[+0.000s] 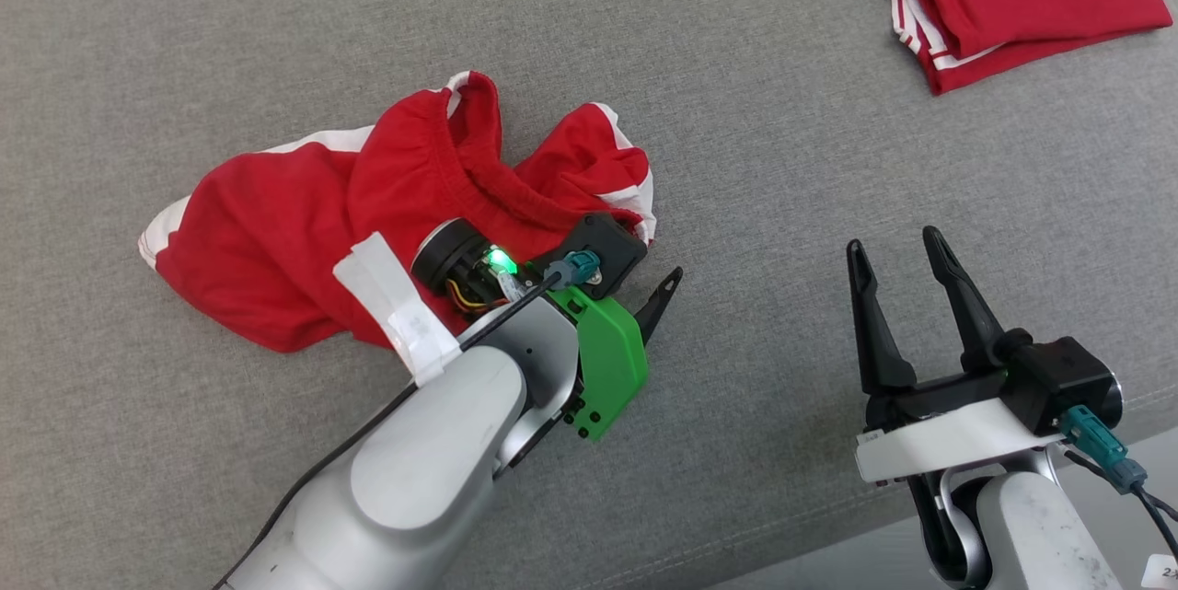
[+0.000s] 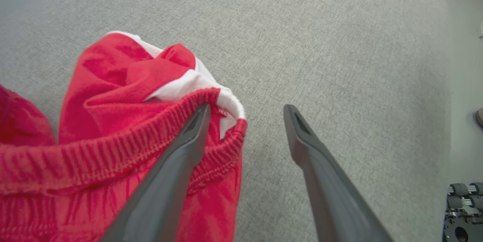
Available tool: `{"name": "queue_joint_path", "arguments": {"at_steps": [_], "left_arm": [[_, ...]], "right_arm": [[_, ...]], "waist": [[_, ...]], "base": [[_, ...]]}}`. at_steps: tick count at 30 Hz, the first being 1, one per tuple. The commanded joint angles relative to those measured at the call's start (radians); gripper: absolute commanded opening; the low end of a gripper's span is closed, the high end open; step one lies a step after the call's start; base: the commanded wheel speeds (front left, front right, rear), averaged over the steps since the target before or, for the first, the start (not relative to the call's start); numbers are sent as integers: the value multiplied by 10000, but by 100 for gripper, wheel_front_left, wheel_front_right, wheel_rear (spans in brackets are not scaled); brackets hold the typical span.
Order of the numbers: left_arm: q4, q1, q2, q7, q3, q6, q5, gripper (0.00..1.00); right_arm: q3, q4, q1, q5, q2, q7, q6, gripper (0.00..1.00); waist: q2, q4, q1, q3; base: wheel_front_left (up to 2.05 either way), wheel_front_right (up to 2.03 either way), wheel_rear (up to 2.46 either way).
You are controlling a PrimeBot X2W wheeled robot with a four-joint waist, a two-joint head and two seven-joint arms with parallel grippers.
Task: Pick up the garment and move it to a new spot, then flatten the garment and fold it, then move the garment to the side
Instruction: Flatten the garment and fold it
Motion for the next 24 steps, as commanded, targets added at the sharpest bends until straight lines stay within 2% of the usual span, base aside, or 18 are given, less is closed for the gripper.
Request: {"name": "queue_joint_path", "arguments": {"at_steps": [1, 2, 3, 4, 5, 6, 10, 12, 17, 24], "left_arm": [[-2, -226, 71, 77, -23, 122, 91, 100], [-6, -300, 121, 172, -22, 225, 187, 97], [-6, -323, 146, 222, 0, 326, 239, 87], [-8, -381, 192, 315, 15, 467, 349, 50], [-28, -439, 241, 377, 14, 601, 425, 39], [-61, -470, 269, 430, 37, 737, 437, 0], [-132, -432, 436, 902, 30, 931, 469, 0], [-205, -363, 547, 981, 43, 892, 385, 0], [-816, -463, 406, 313, 331, 628, -31, 0], [-1785, -2154, 301, -154, 1063, 178, -676, 0]], "right_arm": [[-25, -20, -132, 55, 7, 2, -12, 100], [-30, -17, -148, 80, 8, 1, -12, 100], [-31, -21, -171, 115, 8, 1, -12, 100], [-15, -16, -202, 142, 6, 1, -12, 100], [6, -13, -220, 178, 7, 2, -12, 100], [28, -25, -233, 216, 7, 1, -12, 100], [74, -14, -230, 339, 7, 2, -12, 100], [81, 13, -211, 375, 6, 1, -12, 100], [22, 68, -170, 488, 6, 2, -12, 100], [41, 113, -56, 476, 5, 2, -12, 100]], "waist": [[0, -26, 0, 48], [0, -31, 0, 69], [0, -39, 0, 86], [0, -55, 0, 109], [0, -65, 0, 121], [0, -77, 0, 130], [0, -107, 0, 84], [0, -121, 0, 30], [0, -97, 0, -228], [0, 82, 0, -787]], "base": [[0, 0, 0], [0, 0, 0], [0, 0, 0], [0, 0, 0], [0, 0, 0], [0, 0, 0], [0, 0, 0], [0, 0, 0], [0, 0, 0], [0, 0, 0]]}}
